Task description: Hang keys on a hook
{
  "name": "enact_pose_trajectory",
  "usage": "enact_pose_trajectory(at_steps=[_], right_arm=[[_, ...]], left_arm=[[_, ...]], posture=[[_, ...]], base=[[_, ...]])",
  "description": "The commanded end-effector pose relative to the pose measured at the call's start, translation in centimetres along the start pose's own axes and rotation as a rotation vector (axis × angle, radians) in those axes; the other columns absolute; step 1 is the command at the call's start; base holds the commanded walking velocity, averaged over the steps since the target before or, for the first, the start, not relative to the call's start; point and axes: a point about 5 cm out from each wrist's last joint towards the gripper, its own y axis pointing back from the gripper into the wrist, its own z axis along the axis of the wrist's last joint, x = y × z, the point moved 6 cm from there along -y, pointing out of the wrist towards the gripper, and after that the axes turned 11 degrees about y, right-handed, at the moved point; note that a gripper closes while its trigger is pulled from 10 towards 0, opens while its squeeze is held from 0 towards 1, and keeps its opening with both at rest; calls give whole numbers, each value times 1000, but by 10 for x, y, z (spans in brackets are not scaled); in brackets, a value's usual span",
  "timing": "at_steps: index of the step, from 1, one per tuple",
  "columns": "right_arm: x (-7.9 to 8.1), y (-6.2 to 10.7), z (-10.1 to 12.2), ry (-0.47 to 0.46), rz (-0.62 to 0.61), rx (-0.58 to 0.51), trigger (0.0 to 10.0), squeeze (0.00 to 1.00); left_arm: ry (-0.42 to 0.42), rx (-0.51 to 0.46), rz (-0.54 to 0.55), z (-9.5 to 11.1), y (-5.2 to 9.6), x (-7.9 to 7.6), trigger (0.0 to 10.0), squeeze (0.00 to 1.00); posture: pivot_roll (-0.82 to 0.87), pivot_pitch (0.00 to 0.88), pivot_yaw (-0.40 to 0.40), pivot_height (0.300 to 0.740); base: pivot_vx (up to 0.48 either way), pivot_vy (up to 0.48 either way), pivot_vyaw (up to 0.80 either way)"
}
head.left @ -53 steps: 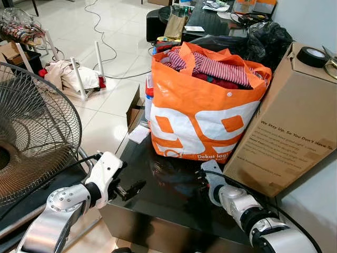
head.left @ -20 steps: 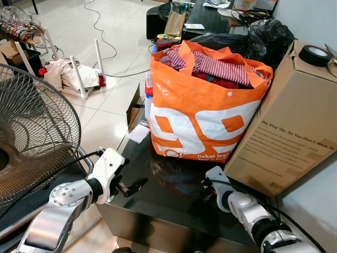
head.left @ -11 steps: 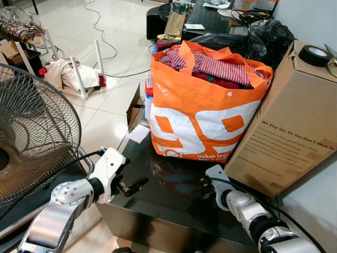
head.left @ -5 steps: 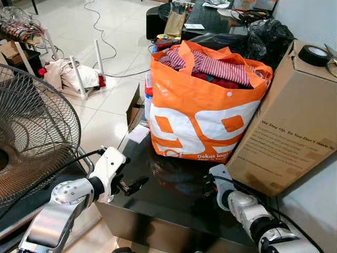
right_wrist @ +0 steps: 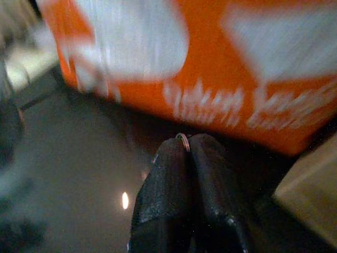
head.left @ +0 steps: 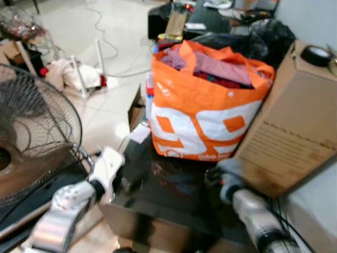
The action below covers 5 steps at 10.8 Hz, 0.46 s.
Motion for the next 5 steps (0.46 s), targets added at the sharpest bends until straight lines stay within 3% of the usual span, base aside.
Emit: enact_pose_trajectory(at_steps=[1,3,5], right_arm=[[-11,9,18,-31,-42,-83,0,0],[-11,37,50,-124,-112,-239,0,0],[-11,45,65,-141,-170,-275,0,0]], left_arm=[[-32,-58,70,12,3,7,10000,404],[-40,-160,201,29,8,14,10000,400],[-19,-198,262,37,8,20,10000,404]], posture=[[103,0,-76,740],[104,0,-77,740],[91,0,-72,740]], base=[[0,0,0],[0,0,0],[0,0,0]])
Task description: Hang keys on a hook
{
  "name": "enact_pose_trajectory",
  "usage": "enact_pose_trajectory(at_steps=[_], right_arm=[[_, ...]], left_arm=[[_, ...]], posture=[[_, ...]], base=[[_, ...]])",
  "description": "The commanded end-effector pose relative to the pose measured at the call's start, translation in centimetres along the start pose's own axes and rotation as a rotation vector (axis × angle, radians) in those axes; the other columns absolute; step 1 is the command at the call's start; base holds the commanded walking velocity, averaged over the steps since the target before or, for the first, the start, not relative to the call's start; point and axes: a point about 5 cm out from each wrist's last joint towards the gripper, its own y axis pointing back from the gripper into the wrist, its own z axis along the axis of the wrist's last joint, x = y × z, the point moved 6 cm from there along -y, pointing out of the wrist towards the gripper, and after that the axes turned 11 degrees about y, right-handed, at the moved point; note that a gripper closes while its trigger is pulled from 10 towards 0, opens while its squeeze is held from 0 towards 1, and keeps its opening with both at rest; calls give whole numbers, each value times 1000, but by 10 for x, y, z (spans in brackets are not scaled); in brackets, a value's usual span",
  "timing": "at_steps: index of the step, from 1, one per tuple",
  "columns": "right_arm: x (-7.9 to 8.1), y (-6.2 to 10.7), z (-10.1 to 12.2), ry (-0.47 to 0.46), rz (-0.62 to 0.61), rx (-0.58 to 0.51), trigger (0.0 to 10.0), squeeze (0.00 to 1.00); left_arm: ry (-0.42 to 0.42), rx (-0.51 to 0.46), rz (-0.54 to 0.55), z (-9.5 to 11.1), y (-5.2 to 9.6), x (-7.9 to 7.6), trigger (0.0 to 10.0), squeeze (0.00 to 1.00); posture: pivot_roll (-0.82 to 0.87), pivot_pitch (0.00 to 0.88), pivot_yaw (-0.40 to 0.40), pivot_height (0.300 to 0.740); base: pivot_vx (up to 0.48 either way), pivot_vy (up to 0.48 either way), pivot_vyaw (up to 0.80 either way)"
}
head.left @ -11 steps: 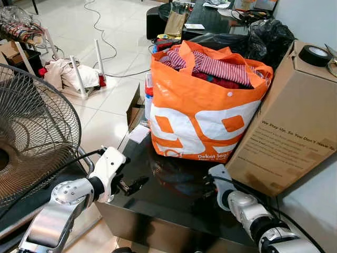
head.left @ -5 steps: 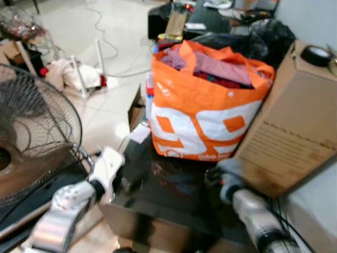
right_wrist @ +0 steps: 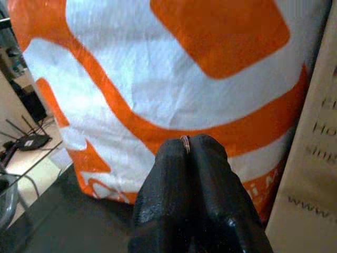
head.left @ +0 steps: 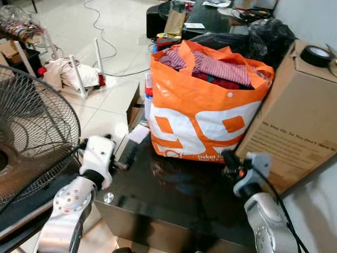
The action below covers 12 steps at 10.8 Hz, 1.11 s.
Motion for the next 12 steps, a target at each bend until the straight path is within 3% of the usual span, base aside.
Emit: enact_pose_trajectory(at_steps=[1,9,10,11,12], right_arm=[[-9,2,3,13,-51,14,0,0],[-9,-3,7,45,-82,120,0,0],[-9,-3,8,56,-78,120,980,0],[-10,-3,6,68,-76,145,10000,0],[-11,-4,6,87,-62,153,10000,0]], left_arm=[[-6,-23,21,7,-3,1,10000,404],[-1,-24,101,3,-1,8,10000,404],[0,-24,101,3,-1,8,10000,404],[-3,-26,102,3,-2,9,10000,408],[-5,-26,105,3,-3,10,10000,400]], posture=[[89,0,-73,740],[119,0,-107,740],[118,0,-106,740],[117,0,-106,740],[114,0,-104,740]], base=[[0,0,0],[-150,0,0],[0,0,0],[0,0,0],[0,0,0]])
